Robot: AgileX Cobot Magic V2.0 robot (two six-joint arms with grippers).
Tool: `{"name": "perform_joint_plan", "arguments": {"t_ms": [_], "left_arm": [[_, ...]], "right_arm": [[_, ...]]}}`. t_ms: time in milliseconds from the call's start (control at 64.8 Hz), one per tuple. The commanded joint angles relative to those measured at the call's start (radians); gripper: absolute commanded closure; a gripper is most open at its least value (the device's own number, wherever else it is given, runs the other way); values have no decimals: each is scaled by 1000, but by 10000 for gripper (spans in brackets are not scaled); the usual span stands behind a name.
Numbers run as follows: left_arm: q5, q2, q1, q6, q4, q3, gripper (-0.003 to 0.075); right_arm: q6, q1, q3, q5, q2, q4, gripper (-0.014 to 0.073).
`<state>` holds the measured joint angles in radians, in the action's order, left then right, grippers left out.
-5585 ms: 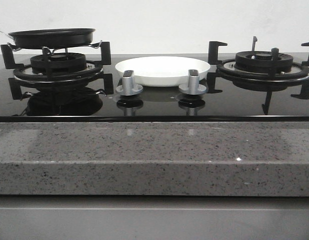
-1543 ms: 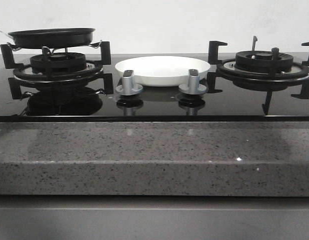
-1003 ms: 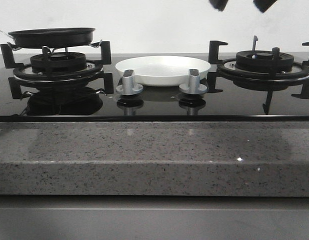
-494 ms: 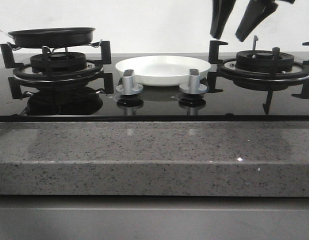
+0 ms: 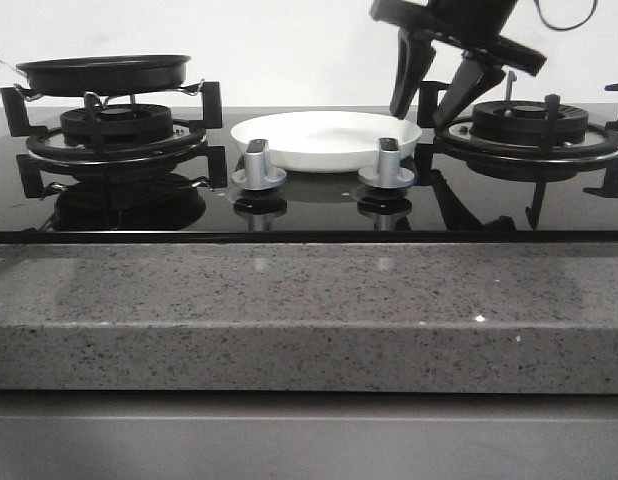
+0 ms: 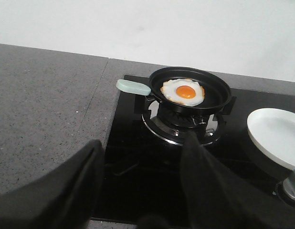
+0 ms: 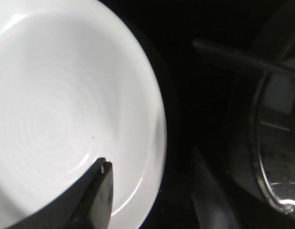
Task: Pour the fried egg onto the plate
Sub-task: 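Lower the right gripper to the white plate rim and grasp it, then lift the white plate with the right gripper toward the frying pan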
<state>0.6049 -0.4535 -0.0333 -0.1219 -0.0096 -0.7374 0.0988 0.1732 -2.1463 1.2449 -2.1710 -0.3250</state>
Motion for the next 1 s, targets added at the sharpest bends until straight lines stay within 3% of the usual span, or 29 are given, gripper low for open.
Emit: {"name": "perform_joint_plan", "arguments": {"t_ms": [0,247,694,987], "left_arm": [[-86,-15,-5,-10,-8,-35,356],[-86,-15,-5,-10,-8,-35,356],[-86,-15,-5,-10,-8,-35,356],[-86,-15,-5,-10,-8,-35,356]], "right_arm": [[-5,-4,-40,47,44,-32,200],[-13,-4,-49,68,8,-54,233],[-15,-4,-68,34,8,-54,662],[-12,-4,-174,66,54,-77,660]]}}
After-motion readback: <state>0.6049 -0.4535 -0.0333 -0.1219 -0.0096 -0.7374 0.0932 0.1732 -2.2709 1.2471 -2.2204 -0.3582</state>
